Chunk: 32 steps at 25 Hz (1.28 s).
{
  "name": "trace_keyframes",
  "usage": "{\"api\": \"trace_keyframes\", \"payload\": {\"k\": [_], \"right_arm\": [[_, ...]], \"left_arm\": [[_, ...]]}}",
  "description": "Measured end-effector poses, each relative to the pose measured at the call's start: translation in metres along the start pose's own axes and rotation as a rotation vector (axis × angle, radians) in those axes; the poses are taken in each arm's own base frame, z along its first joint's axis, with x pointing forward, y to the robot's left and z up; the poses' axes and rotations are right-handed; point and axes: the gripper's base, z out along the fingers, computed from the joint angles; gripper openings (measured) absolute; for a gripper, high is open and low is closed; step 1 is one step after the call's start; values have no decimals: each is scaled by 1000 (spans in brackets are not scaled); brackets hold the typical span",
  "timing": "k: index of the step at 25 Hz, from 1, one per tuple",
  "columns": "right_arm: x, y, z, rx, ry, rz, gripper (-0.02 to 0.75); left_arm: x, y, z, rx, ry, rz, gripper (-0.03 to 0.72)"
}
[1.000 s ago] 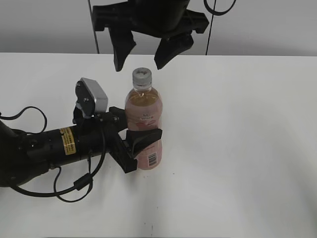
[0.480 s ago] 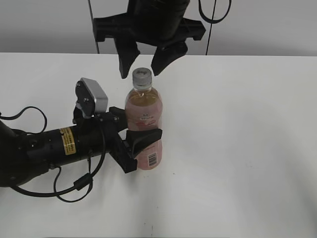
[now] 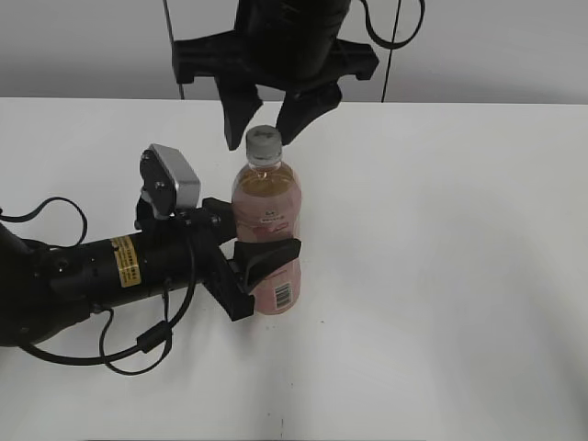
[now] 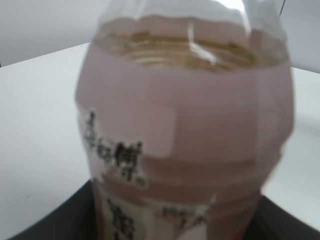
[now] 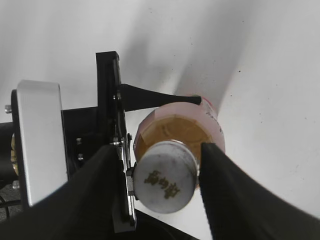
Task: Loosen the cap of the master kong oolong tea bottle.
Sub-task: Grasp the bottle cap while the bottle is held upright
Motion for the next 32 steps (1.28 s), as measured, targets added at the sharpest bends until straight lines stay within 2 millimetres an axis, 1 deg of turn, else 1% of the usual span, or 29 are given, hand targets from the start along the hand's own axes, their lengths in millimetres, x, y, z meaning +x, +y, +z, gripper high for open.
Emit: {"api": "trace_keyframes", "payload": {"k": [2,4,5,7,9,11,16,19,20,23,28,32], "right_arm": [[0,0,0,0,0,-2,356],[0,-1,1,6,1,-16,293],[0,-1,1,8,1,-32,281],[0,-1,1,8,1,-75,281],[0,-1,1,8,2,-176,281],[0,0,1,4,1,-322,281],[0,0,0,-5,-1,-860,280],[0,0,0,-4,-2,-1135,280],[0,0,0,-4,-3,-1199,280],[0,1,-1,-4,-4,-1271,279],[0,2,-4,-10,-14,-1286,279],[0,5,-20,-11,-63,-1287,274]], "left_arm": [[0,0,0,0,0,0,384],[0,0,0,0,0,0,384],[0,0,0,0,0,0,384],[0,0,0,0,0,0,384],[0,0,0,0,0,0,384],[0,0,0,0,0,0,384],[0,0,0,0,0,0,384],[0,0,0,-2,-1,-2,383],[0,0,0,-2,-1,-3,383],[0,0,0,-4,-1,-4,383],[0,0,0,-5,-1,-6,383],[0,0,0,-2,-2,-2,382]]}}
